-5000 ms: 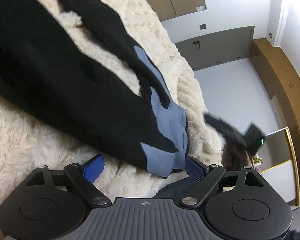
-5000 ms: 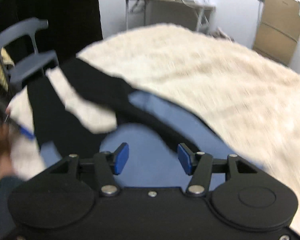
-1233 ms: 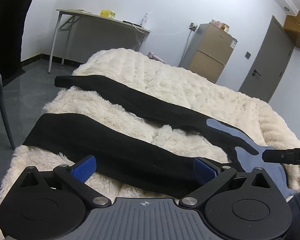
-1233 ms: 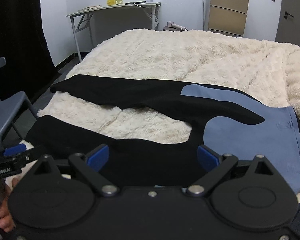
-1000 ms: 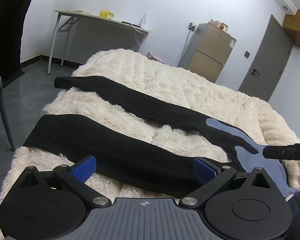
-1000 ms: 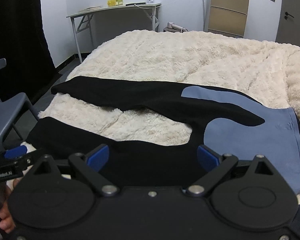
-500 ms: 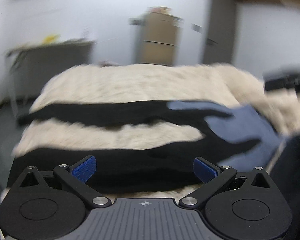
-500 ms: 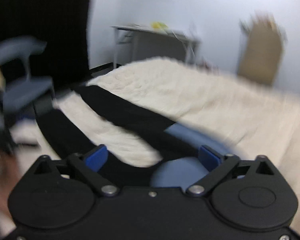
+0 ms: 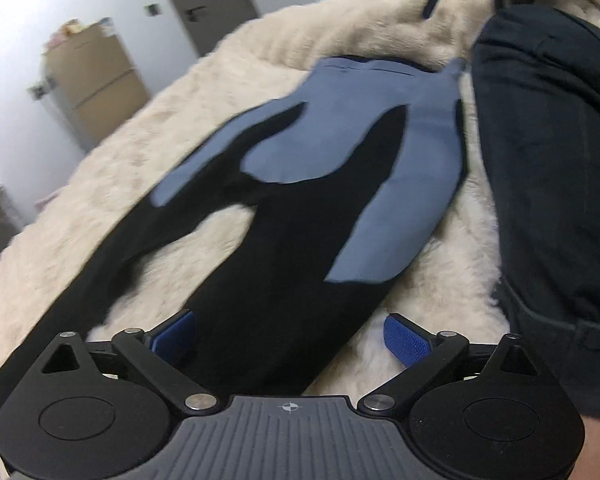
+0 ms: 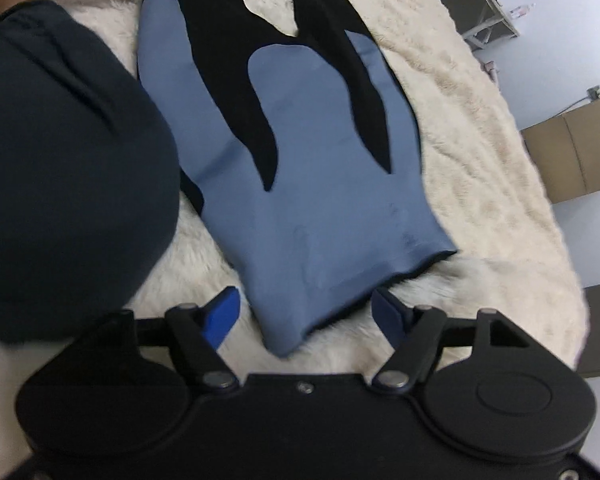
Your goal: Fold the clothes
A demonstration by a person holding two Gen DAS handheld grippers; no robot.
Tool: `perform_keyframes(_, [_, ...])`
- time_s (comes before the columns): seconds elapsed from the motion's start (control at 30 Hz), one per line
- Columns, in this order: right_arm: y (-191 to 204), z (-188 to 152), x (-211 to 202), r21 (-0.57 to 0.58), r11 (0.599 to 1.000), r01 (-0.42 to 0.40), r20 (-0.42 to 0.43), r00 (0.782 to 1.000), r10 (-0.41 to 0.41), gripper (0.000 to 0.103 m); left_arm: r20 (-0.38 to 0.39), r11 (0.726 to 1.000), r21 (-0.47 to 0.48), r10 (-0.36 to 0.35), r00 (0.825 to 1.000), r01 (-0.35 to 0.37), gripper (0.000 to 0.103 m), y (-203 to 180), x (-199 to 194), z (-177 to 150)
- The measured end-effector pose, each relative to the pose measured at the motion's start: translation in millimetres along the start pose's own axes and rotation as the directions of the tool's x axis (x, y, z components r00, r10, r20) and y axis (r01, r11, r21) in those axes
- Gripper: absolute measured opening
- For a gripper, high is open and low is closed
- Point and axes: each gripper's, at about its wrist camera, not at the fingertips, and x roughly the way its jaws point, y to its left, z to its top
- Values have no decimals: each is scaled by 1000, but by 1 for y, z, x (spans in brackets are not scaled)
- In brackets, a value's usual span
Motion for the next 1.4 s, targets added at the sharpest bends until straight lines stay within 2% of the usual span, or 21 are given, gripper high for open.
perform_keyframes(0.07, [7, 4, 19, -50, 999, -6, -12, 1000, 6, 61, -23, 999, 35, 11, 1000, -10, 87, -3, 12, -1])
perform_keyframes(0.13, [9, 4, 41, -60, 996, -69, -47, 997, 67, 59, -44, 999, 39, -3, 999, 4, 79, -4, 19, -2])
perform_keyframes(0.23, [3, 0, 52, -36, 986, -161, -63, 985, 159, 47, -35, 999, 38, -21, 999, 22, 75, -3, 18, -7])
perform_keyframes(0.27, [0, 0, 52, -23, 984, -178, -60, 982, 176, 33, -32, 999, 26, -24, 999, 25, 71, -1, 17, -8])
perform_keyframes(0.3, [-6, 0, 50, 4, 982, -187, -49, 981, 187, 16, -30, 999, 15, -29, 999, 29, 50, 1, 16, -9])
perform_keyframes(0.33, [-16, 1, 43, 46, 981, -187, -17, 982, 188, 11, -32, 999, 2, -41, 999, 41, 27, 3, 16, -9])
perform_keyframes(0.4, [-27, 1, 35, 83, 979, -185, 30, 983, 183, 5, -22, 998, -29, -47, 999, 47, 12, 9, 11, -4])
perform_keyframes(0.5, [-49, -1, 18, 137, 969, -207, 122, 974, 191, 5, 14, 998, -59, -2, 1000, 2, 3, 22, -3, 7])
perform_keyframes(0.63, [-85, -1, 11, 223, 944, -243, 184, 962, 204, 4, 44, 988, -153, 38, 998, -31, 3, 63, -14, 28])
perform_keyframes(0.73, [-116, 3, 17, 269, 928, -258, 214, 955, 203, 4, 48, 987, -153, 57, 997, -49, 4, 103, -8, 54])
perform_keyframes(0.83, [-149, 10, 36, 319, 905, -281, 227, 950, 214, 4, 7, 994, -78, 77, 997, -76, 4, 144, 22, 86])
perform_keyframes(0.97, [-203, 19, 94, 433, 865, -253, 140, 967, 213, 4, -111, 998, -29, 58, 992, -62, 7, 194, 93, 126])
perform_keyframes(1.0, [-211, 20, 108, 458, 861, -220, 107, 975, 192, 6, -158, 995, -46, 79, 984, -87, 12, 209, 121, 134])
perform_keyframes(1.07, [-221, 25, 131, 495, 855, -155, 48, 987, 151, 6, -203, 994, -41, 94, 975, -105, 23, 219, 147, 138])
perform_keyframes(1.13, [-219, 34, 147, 481, 875, -57, -35, 996, 84, 23, -256, 984, -27, 162, 953, -175, 60, 223, 169, 135])
perform_keyframes(1.17, [-219, 37, 151, 471, 882, -26, -62, 996, 62, 28, -283, 983, -33, 166, 945, -183, 70, 222, 173, 129])
perform_keyframes(1.2, [-215, 41, 152, 438, 899, -3, -85, 995, 45, 40, -284, 987, -60, 125, 950, -148, 83, 223, 170, 122])
perform_keyframes(1.27, [-216, 44, 147, 416, 909, 32, -118, 993, 19, 65, -267, 988, -120, 63, 962, -98, 83, 227, 160, 108])
perform_keyframes(1.3, [-219, 43, 145, 429, 902, 44, -111, 994, 5, 65, -256, 976, -197, 42, 966, -95, 83, 235, 144, 91])
perform_keyframes(1.33, [-227, 41, 137, 474, 878, 70, -82, 996, -34, 65, -246, 970, -223, 45, 968, -102, 83, 237, 136, 84])
perform_keyframes(1.4, [-235, 39, 126, 534, 842, 72, -28, 997, -67, 65, -196, 936, -331, 56, 979, -120, 83, 245, 95, 57])
